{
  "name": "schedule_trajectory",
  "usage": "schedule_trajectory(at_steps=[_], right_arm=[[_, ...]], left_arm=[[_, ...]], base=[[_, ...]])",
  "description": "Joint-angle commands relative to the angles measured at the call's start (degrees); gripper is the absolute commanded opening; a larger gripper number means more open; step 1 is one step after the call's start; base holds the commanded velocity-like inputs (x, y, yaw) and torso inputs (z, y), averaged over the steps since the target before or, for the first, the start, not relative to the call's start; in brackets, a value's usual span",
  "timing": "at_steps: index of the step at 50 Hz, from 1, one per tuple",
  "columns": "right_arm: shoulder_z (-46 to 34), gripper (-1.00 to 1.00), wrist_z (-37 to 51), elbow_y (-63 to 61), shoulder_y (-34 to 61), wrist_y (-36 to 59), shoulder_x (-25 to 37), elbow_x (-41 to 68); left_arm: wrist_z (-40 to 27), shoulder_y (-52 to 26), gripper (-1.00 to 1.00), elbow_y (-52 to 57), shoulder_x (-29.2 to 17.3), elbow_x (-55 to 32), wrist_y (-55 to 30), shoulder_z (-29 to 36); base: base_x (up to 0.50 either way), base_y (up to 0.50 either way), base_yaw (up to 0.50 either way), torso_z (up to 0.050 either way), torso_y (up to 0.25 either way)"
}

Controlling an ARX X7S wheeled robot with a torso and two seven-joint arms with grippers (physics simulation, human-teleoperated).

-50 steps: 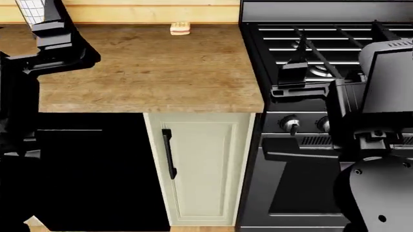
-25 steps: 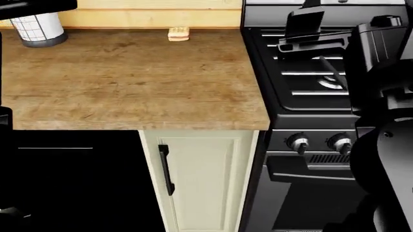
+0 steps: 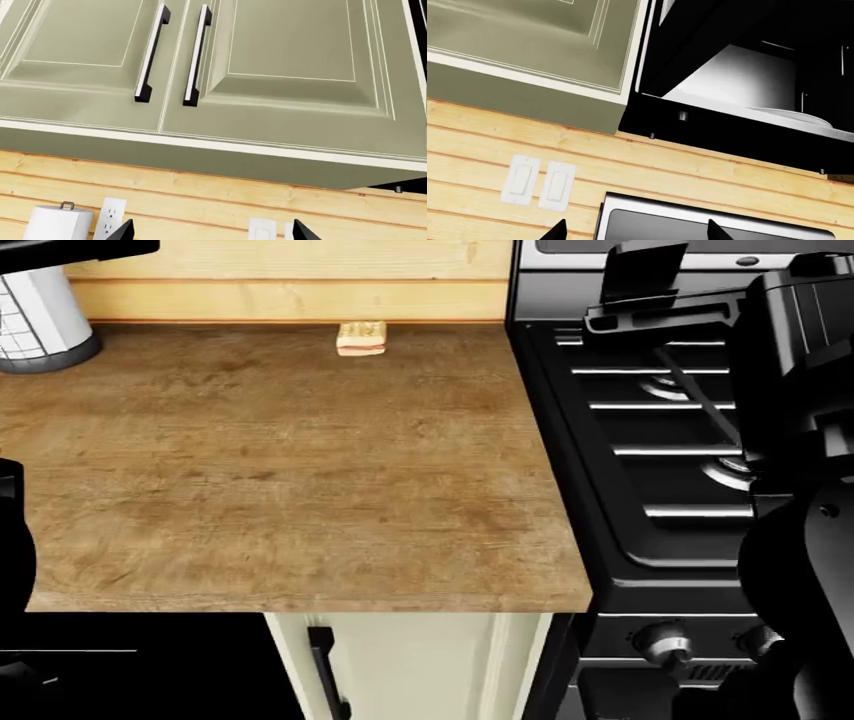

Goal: Close the microwave door

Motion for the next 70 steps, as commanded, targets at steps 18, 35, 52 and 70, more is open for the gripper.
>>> schedule_trajectory(at_steps=[18,35,52,70], right_arm=[[-1.43,1.0,2.89,-2.27,0.79,2.82,1.27,1.69],[2.49,1.0,59.58,9.08,18.55,1.72,15.09,74.87],[-6.79,1.0,61.53,22.09,29.52,-0.68,17.04,80.2],[-12.41,1.0,52.41,28.73,36.16,-3.64,17.78,74.19]], left_arm=[[-2.17,1.01,1.0,-0.4,-0.95,-0.78,2.67,0.45],[-2.93,2.05,1.0,-1.04,-1.5,-1.24,4.63,0.65],[-3.57,3.03,1.0,-1.44,-1.86,-2.24,5.36,0.53],[-4.79,2.22,1.0,-1.67,-1.78,-4.14,4.54,0.09]], base=[[0.23,0.0,0.0,0.0,0.001],[0.0,0.0,0.0,0.0,0.0],[0.0,0.0,0.0,0.0,0.0],[0.0,0.0,0.0,0.0,0.0]])
